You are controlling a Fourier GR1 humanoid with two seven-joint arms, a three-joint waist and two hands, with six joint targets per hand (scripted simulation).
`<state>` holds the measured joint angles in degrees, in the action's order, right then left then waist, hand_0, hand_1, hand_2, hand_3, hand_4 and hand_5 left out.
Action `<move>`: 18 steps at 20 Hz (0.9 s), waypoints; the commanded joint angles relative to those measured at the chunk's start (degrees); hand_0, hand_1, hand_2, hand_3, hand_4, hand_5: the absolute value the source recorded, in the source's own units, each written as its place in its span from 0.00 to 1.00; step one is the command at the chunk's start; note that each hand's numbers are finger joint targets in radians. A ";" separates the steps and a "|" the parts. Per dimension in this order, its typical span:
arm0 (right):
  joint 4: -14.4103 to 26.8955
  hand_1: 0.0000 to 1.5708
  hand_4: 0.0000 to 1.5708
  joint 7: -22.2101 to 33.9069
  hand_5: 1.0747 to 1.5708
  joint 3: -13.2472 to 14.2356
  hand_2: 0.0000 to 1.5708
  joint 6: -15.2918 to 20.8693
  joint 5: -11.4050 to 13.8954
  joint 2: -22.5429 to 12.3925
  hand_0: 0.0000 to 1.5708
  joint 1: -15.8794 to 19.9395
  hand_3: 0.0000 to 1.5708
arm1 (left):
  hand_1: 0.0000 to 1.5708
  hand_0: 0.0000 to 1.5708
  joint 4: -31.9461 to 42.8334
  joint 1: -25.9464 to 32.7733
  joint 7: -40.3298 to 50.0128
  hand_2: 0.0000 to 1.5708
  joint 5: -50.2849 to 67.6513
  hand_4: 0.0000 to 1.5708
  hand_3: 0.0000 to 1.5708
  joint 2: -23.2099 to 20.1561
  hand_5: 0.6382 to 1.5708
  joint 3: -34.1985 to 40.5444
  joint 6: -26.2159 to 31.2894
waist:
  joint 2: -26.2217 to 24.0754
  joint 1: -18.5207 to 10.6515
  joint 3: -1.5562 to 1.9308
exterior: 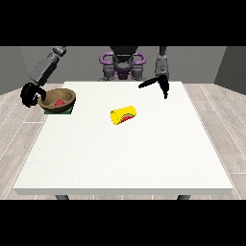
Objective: Pick the cup and pour the ball into the bowl, then pick the bowl and place it on the pad
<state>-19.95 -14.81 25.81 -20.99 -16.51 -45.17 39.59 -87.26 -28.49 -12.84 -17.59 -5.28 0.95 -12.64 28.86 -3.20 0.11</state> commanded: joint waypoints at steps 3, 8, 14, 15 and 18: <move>2.99 1.00 0.50 6.23 1.00 2.42 1.00 -1.03 -2.97 -1.69 1.00 3.36 0.00 | 0.00 0.00 -1.64 3.10 1.02 0.00 -0.65 0.00 0.00 1.21 0.99 -1.92 0.24 | -2.99 -0.80 -0.04; 3.50 1.00 0.47 6.29 1.00 1.86 1.00 -2.03 -2.24 -3.27 1.00 2.37 0.52 | 0.00 0.00 -3.82 1.73 2.51 0.00 1.75 0.00 0.00 -0.73 0.99 0.15 2.47 | -1.20 -0.58 -0.02; 2.37 1.00 0.44 2.80 0.99 -2.11 1.00 0.92 1.86 1.00 1.00 1.34 0.65 | 0.00 0.00 -6.38 2.03 4.96 0.00 -0.08 0.00 0.00 0.98 1.00 -2.01 1.21 | -1.70 -1.11 0.00; 2.21 1.00 0.44 3.37 0.99 -2.18 1.00 -0.15 2.07 -1.06 1.00 0.36 0.71 | 0.00 0.00 -5.15 2.46 3.56 0.00 2.50 0.00 0.00 -1.46 0.99 0.07 4.22 | -2.31 -1.07 -0.03; 4.89 1.00 0.37 6.00 0.93 -1.41 1.00 1.27 1.88 -2.83 1.00 -1.52 1.00 | 0.00 0.00 -5.80 2.43 4.22 0.00 3.16 0.00 0.00 -2.34 0.99 1.40 4.45 | -1.87 -0.16 -0.03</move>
<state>-17.11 -10.56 23.80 -20.55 -14.60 -46.02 39.37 -91.69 -26.36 -9.08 -15.54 -6.32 1.09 -9.26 26.23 -3.76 0.06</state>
